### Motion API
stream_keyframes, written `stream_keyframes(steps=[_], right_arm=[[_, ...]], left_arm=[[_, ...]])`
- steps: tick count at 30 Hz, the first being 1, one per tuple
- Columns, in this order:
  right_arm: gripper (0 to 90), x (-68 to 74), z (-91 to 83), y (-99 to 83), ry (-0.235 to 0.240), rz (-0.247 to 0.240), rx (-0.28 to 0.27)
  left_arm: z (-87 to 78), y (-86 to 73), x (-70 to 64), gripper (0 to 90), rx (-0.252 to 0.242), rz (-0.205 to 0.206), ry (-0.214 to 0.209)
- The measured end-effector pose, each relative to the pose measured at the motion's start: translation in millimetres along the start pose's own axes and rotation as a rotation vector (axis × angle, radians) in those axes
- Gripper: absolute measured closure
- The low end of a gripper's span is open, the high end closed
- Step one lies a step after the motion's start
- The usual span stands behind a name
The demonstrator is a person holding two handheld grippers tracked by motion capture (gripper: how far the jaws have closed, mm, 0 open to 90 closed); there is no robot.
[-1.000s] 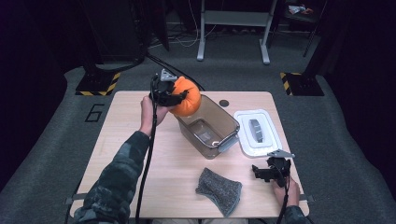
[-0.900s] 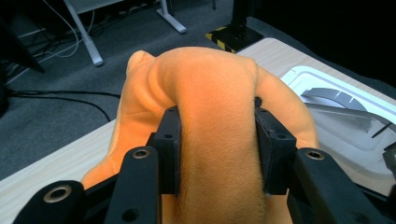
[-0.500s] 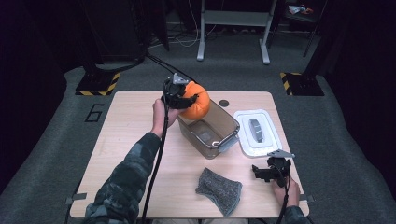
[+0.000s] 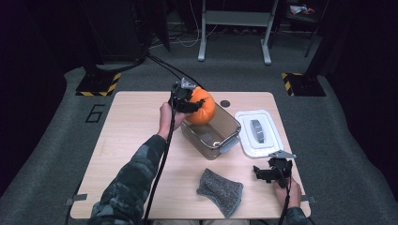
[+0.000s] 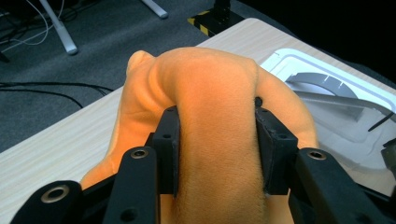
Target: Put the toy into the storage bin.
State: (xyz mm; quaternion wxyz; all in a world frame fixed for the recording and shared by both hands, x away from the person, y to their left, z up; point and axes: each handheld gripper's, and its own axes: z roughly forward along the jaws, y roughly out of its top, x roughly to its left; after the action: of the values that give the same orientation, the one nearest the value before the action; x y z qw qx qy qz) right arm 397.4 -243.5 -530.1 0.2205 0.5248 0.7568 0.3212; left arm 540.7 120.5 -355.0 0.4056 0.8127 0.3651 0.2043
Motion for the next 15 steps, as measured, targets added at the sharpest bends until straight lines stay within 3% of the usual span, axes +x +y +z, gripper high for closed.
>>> stream_keyframes(steps=[10,15], right_arm=[[0.0,-0.2,-0.1,-0.1,0.001,-0.003,0.001],[0.0,-0.2,-0.1,-0.1,0.001,-0.003,0.001]], left_arm=[[9.2,-6.4,-2.6,57.8,0.017,-0.009,-0.008],[13.5,-9.8,-3.4,57.2,0.038,0.010,-0.011]])
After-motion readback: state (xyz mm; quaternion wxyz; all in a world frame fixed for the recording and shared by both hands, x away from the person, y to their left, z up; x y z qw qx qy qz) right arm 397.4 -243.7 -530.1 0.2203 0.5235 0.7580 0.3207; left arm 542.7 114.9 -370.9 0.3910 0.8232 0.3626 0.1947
